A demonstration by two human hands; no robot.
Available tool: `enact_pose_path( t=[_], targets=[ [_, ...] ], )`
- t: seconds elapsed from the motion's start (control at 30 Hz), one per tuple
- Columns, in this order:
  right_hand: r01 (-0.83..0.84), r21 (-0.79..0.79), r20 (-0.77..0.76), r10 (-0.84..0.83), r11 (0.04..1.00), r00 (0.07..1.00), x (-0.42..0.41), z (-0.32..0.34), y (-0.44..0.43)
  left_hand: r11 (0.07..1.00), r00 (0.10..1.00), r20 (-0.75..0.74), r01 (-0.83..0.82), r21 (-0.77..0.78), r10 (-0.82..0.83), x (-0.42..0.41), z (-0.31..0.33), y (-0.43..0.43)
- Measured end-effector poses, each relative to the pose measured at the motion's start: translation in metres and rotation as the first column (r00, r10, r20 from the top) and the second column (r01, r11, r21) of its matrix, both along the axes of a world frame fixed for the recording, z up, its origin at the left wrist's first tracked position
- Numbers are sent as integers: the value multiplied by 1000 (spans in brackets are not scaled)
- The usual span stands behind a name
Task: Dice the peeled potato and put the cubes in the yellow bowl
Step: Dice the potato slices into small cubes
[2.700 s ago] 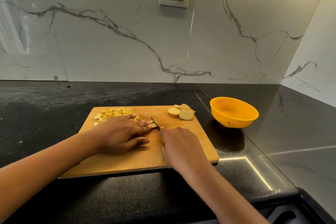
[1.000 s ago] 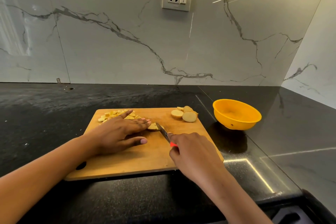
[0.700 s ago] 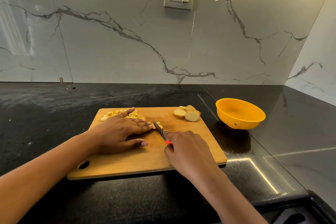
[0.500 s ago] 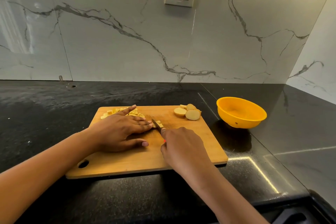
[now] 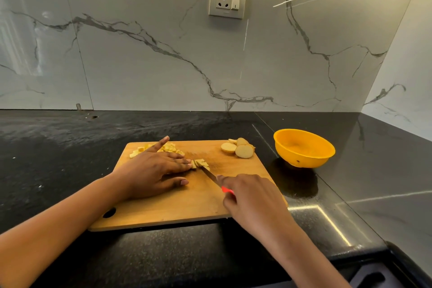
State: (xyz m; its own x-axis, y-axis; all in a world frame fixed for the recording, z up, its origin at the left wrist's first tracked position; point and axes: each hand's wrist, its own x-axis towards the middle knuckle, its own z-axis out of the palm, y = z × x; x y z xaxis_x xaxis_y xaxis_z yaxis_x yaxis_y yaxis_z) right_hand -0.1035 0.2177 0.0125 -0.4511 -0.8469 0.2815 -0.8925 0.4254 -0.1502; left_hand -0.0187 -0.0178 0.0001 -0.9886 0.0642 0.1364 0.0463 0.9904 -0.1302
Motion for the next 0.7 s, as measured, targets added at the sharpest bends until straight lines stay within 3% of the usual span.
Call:
enact_pose_path(
  t=[0.13, 0.3, 0.53, 0.7],
  targets=[
    [13, -52, -28, -15, 999, 999, -13, 2, -1, 998, 995, -95, -21, 53, 26, 1, -1, -3],
    [-17, 37, -132, 22, 999, 991, -25, -2, -4, 995, 984, -166, -51, 91, 66, -1, -4, -2],
    [-38, 58, -179, 48, 998, 983, -27, -8, -4, 1000, 1000, -17, -9, -10, 8, -10, -4, 16],
    [-33, 64, -178, 44, 997, 983, -29, -9, -4, 995, 996, 1, -87, -52, 87, -9, -4, 6]
  ],
)
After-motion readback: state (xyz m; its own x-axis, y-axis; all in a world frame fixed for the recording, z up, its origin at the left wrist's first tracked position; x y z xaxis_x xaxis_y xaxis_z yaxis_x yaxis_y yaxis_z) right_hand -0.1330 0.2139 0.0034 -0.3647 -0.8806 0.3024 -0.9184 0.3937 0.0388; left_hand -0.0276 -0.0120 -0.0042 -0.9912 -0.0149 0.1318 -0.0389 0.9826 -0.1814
